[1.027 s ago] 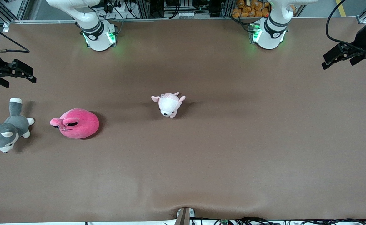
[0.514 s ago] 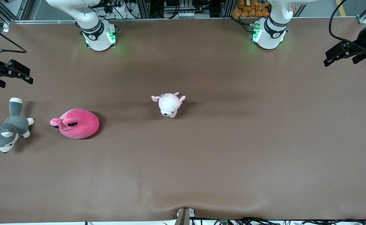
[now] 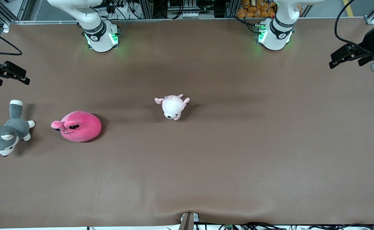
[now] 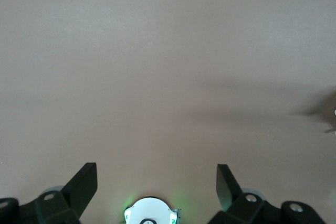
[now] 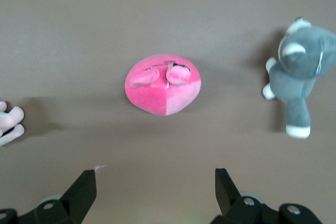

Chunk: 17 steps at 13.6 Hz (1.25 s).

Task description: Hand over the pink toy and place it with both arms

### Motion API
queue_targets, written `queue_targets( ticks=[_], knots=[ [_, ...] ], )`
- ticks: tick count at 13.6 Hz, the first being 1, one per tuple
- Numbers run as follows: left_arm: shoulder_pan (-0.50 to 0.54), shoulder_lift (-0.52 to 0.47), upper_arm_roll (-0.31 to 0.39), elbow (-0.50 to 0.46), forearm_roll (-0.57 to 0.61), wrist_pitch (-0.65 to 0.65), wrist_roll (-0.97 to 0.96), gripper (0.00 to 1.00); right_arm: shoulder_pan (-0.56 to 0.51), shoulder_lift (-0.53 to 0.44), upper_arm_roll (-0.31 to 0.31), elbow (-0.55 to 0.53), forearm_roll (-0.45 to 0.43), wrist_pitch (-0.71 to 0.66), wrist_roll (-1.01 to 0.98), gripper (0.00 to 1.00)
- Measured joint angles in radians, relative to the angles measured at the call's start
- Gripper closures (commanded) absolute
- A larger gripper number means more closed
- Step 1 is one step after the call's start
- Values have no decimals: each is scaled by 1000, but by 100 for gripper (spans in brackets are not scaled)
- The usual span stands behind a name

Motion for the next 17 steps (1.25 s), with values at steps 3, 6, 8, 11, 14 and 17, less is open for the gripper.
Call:
queue_targets(
  ticks=[3,6,8,11,14,17],
  knots=[
    [-2,2,-3,2,25,8,0,0,0,0,1,0,0,-6,38,0],
    [-1,15,-3,21,56,11,3,0,0,0,1,1,0,-9,21,0],
    [1,17,-3,24,58,9,19,0,-1,0,1,9,0,-20,12,0],
    [4,17,1,25,58,9,46,0,-3,0,2,21,0,-32,10,0],
    [2,18,1,25,58,9,47,0,-34,0,24,24,0,-35,9,0],
    [3,32,1,47,58,9,47,0,-53,3,46,24,0,-35,8,0]
  ],
)
